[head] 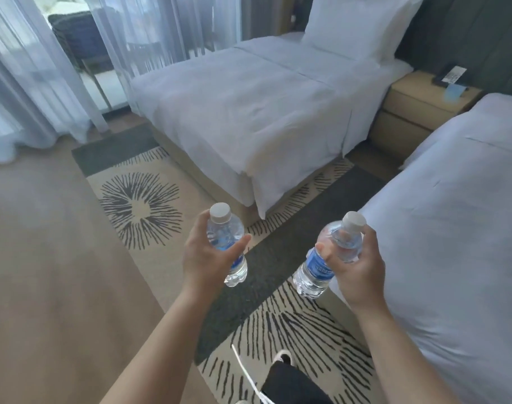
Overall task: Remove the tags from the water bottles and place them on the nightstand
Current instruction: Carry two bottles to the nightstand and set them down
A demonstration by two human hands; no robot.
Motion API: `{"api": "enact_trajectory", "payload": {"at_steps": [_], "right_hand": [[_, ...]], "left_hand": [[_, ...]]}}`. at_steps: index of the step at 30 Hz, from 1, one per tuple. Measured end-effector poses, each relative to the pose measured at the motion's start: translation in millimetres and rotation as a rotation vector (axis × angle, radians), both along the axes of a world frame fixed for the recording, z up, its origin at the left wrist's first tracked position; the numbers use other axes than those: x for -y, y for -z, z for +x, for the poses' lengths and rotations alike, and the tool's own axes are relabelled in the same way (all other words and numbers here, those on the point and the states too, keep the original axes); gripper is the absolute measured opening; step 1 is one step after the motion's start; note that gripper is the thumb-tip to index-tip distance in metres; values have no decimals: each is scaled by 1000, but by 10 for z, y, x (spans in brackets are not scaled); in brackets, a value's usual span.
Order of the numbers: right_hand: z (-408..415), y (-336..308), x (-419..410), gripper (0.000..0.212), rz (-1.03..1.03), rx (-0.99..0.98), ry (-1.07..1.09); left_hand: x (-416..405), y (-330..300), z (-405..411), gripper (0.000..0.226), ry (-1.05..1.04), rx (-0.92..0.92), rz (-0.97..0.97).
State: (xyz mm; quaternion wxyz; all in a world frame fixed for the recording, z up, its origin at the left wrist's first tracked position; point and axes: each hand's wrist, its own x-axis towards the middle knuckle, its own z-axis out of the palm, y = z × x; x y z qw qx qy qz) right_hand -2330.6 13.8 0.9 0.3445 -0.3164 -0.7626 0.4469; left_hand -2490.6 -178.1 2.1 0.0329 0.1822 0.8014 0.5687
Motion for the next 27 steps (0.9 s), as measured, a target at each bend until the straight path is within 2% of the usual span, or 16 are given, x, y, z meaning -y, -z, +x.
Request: {"api": "enact_trajectory", "payload": {"at_steps": [7,14,19,22,27], "right_hand": [[-810,237,-908,69,-24,48,156],[-1652,203,-2203,71,-16,67,265],[-2112,45,-3048,77,7,54,380],[-2318,17,-3500,78,31,73,438],[-2669,95,-4264,79,10,94,529]], "left_hand": [[-1137,217,-967,60,119,50,5],[-2751,99,-1944,60,295,20,-49],[-3810,-19,-2451,63,382,23,-39],[-4371,-16,-2702,74,435,48,-35],[-5311,56,-3130,68,503,37,-46]]}}
